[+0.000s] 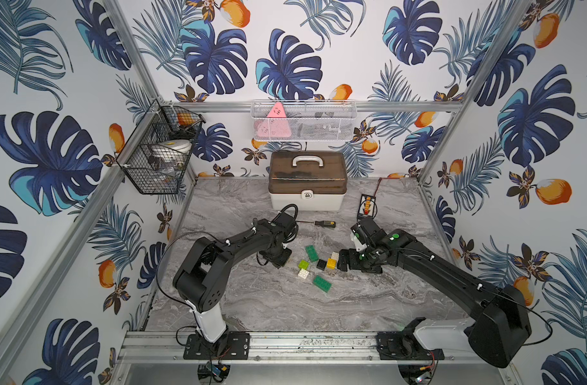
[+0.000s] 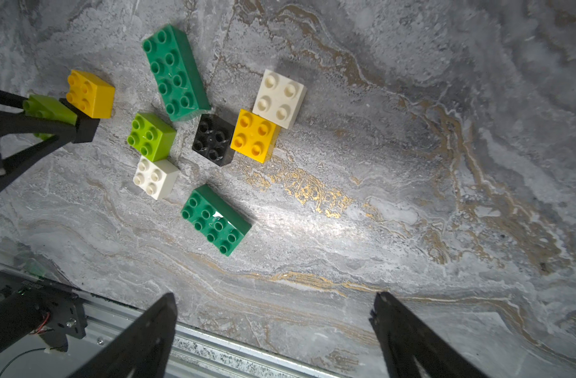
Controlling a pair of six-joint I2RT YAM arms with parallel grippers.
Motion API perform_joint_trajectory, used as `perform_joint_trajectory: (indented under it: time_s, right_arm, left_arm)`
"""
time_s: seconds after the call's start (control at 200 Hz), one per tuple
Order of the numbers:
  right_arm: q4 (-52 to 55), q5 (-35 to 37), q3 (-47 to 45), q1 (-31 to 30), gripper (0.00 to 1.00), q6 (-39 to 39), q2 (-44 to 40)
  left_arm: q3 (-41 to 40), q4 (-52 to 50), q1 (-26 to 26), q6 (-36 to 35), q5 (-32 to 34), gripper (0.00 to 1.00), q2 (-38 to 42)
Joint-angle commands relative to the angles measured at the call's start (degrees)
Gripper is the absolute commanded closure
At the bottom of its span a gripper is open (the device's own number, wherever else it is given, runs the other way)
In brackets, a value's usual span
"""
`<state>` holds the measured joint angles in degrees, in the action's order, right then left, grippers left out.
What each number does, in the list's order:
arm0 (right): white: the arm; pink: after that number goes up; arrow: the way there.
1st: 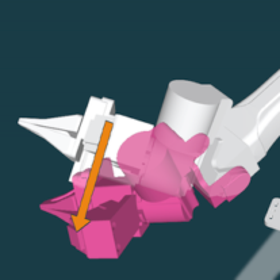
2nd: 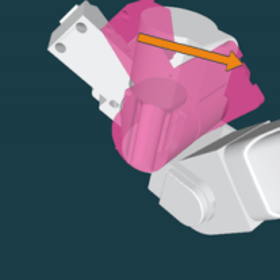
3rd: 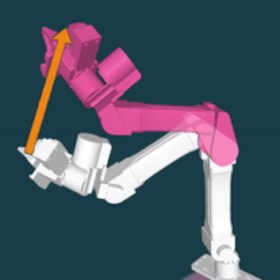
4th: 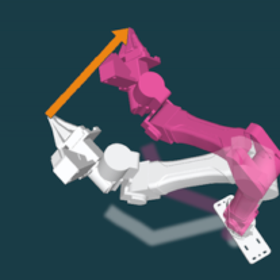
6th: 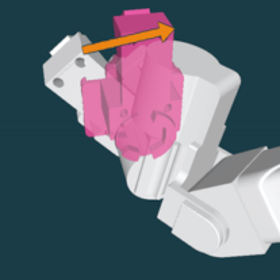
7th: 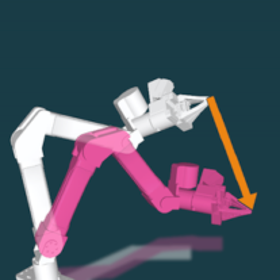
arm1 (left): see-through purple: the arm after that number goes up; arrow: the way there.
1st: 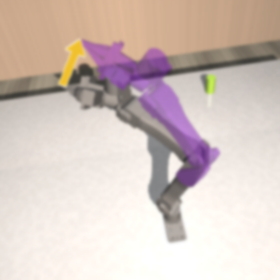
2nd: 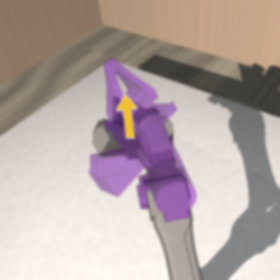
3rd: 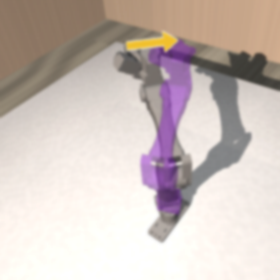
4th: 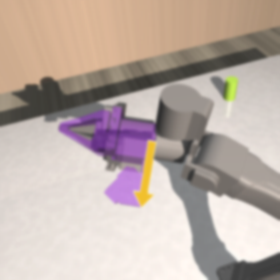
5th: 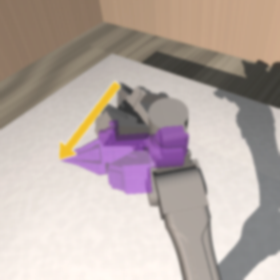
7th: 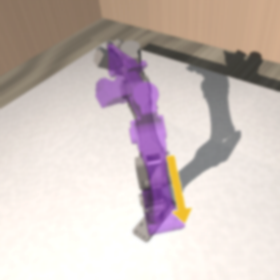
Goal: Assemble a giraffe with lego
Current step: Assemble the lego brick with the lego brick.
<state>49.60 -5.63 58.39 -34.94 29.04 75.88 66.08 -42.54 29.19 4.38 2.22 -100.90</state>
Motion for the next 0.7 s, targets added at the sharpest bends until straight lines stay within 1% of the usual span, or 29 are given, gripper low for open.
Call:
perform_joint_trajectory:
  time_s: [0.0,0.39,0.53,0.695]
  right_arm:
    - [-1.21,-0.65,0.25,0.3,0.04,-0.99,0.01]
    - [-2.58,-2.1,-0.81,1.64,0.04,-1.09,0.13]
    - [-2.89,-2.37,-0.77,1.72,0.04,-1.09,0.49]
    - [-2.85,-2.41,-0.56,1.7,0.04,-1.27,0.68]
  left_arm:
    - [-0.34,-3.28,-0.06,0.03,0.38,0.86,-0.27]
    - [-2.55,-4.32,0.03,5.27,-4.37,0.86,2.33]
    - [-1.5,-4.86,0.04,5.69,-3.73,0.86,3.35]
    - [-0.24,-5.47,0.16,4.02,-0.64,0.86,3.67]
